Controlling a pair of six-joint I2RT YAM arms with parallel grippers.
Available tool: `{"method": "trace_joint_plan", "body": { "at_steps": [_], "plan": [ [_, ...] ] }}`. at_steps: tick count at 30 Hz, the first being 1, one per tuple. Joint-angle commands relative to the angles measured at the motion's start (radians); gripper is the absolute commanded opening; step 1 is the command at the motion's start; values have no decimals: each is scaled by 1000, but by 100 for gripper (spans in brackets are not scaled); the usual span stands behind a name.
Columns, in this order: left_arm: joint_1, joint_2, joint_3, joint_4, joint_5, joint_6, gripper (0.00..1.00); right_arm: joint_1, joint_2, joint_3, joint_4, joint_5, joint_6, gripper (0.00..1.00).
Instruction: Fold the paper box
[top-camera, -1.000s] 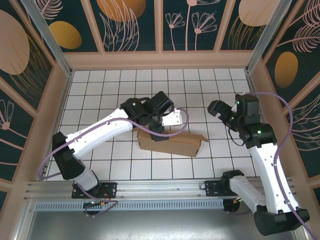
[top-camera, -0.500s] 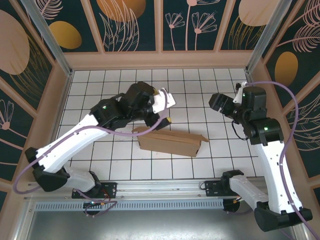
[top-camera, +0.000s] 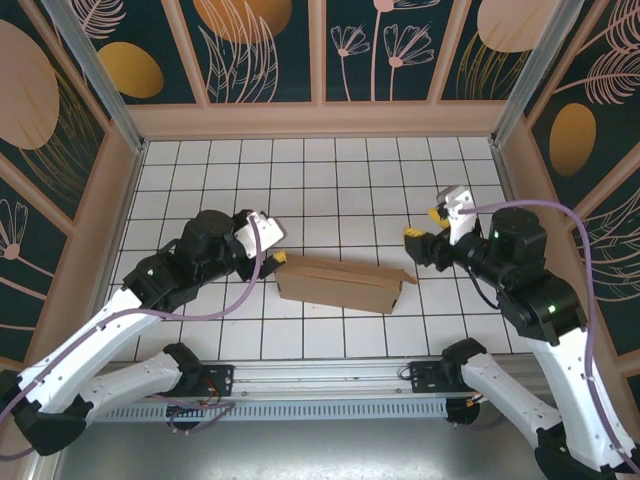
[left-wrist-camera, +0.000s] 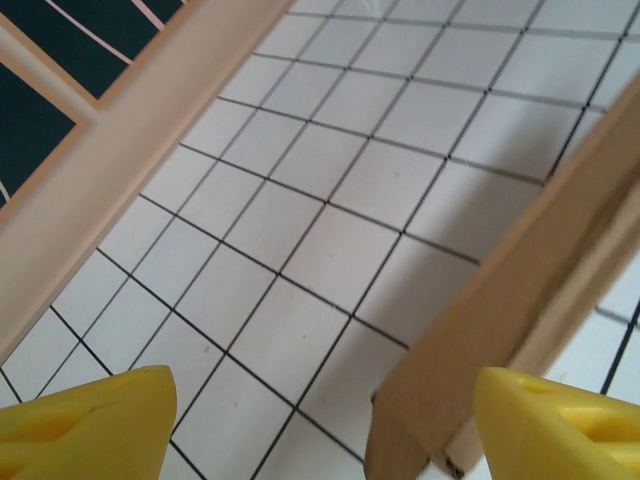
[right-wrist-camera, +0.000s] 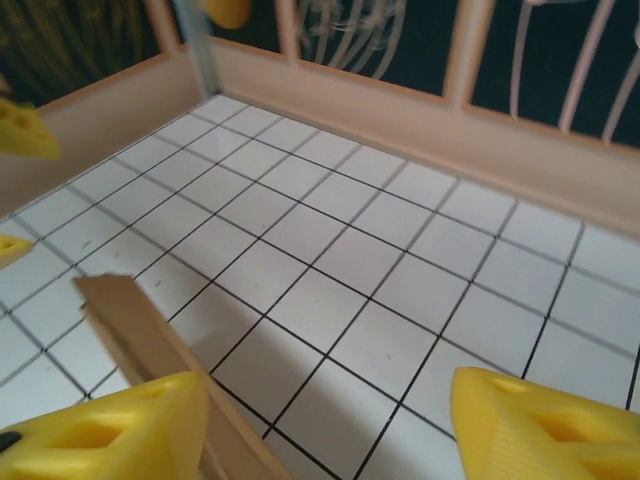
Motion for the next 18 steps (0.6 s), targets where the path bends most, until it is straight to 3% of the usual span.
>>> {"method": "trace_joint_plan", "body": {
  "at_steps": [1, 3, 11, 18],
  "plan": [
    [57, -54, -65, -1, 58, 95, 75, 44, -6, -31, -30, -87, -108, 70],
    [105, -78, -92, -5, 102, 108, 70, 46, -26, -54, -35, -147, -116, 68],
    [196, -61, -165, -13, 261, 155, 60, 46, -77, -100, -22, -121, -117, 62],
    [203, 25, -185, 34, 270, 166, 52, 47, -83, -119, -19, -93, -110, 62]
  ]
}}
